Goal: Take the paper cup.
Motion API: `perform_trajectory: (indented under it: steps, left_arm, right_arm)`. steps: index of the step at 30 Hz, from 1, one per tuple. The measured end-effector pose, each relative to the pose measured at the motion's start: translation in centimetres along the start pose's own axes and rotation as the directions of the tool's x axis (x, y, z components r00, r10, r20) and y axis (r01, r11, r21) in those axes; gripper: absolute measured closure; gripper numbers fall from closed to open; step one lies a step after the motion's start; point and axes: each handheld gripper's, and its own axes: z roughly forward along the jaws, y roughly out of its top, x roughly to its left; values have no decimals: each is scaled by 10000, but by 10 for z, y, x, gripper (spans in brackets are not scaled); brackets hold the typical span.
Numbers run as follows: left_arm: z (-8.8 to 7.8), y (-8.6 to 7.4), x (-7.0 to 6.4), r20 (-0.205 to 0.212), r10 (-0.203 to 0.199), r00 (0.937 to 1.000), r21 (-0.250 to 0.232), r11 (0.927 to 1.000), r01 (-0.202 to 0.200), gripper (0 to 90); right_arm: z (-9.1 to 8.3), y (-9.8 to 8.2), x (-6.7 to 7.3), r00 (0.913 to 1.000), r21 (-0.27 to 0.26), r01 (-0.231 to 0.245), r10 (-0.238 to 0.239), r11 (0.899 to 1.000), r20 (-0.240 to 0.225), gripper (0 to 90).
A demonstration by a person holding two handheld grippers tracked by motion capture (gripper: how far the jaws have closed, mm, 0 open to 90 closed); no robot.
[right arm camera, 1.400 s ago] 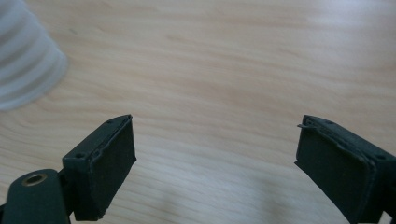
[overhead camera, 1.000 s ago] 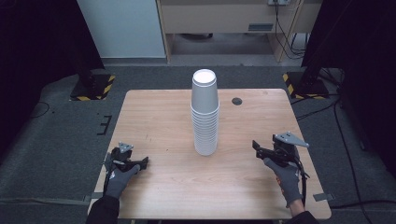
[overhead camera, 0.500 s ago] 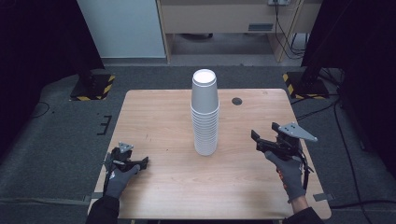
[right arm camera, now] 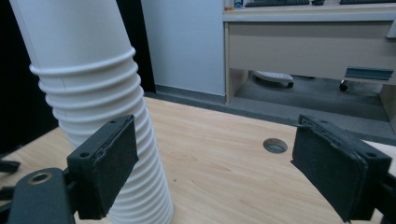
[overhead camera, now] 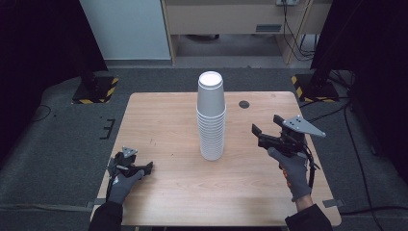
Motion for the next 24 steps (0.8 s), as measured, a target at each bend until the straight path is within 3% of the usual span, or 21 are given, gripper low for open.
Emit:
perform_trajectory:
  steps: [6,12,24]
  left_arm:
    - [0,0,0,7,3,10000,2,10000,-3,9]
    - [0,0,0,7,6,10000,5,10000,-6,9]
    - [0,0,0,5,9,10000,6,10000,-9,8]
  right_arm:
    - [3,16,9,9998,-295,146,-150,9995,-131,144]
    - [7,23,15,9992,-458,-42,24,9989,-393,145]
    - [7,41,22,9983,-865,29,-79,9962,-578,147]
